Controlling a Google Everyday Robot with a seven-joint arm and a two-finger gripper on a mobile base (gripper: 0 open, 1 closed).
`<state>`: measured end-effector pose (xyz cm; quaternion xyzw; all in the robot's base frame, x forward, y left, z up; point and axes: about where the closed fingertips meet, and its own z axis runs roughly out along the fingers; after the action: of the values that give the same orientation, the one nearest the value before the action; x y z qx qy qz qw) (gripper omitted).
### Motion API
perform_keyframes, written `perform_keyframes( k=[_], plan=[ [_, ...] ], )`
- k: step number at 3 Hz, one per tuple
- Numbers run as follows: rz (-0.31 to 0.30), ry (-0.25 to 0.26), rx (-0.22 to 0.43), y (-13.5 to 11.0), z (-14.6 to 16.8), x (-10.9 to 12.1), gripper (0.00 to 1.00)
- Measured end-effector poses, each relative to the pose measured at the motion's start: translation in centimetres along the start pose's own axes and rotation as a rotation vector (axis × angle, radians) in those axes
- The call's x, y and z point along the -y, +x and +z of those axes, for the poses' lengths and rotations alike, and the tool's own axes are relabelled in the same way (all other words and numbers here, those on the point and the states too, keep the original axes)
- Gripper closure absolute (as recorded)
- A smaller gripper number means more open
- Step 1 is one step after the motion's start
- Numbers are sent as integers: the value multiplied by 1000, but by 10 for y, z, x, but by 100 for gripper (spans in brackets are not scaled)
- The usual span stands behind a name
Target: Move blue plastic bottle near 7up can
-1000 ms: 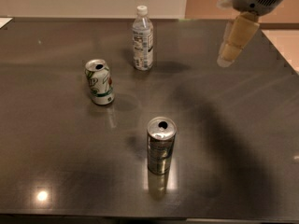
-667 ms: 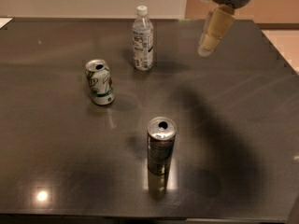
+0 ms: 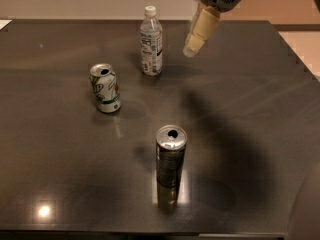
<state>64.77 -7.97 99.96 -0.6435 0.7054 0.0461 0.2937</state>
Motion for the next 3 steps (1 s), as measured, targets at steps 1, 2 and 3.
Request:
perform_keyframes(
  k=[1, 2, 3],
  plan=[
    [109, 40, 86, -14, 14, 13, 0],
    [229, 73, 155, -26, 24, 31, 0],
    [308, 82, 182, -37, 40, 44, 0]
  ],
)
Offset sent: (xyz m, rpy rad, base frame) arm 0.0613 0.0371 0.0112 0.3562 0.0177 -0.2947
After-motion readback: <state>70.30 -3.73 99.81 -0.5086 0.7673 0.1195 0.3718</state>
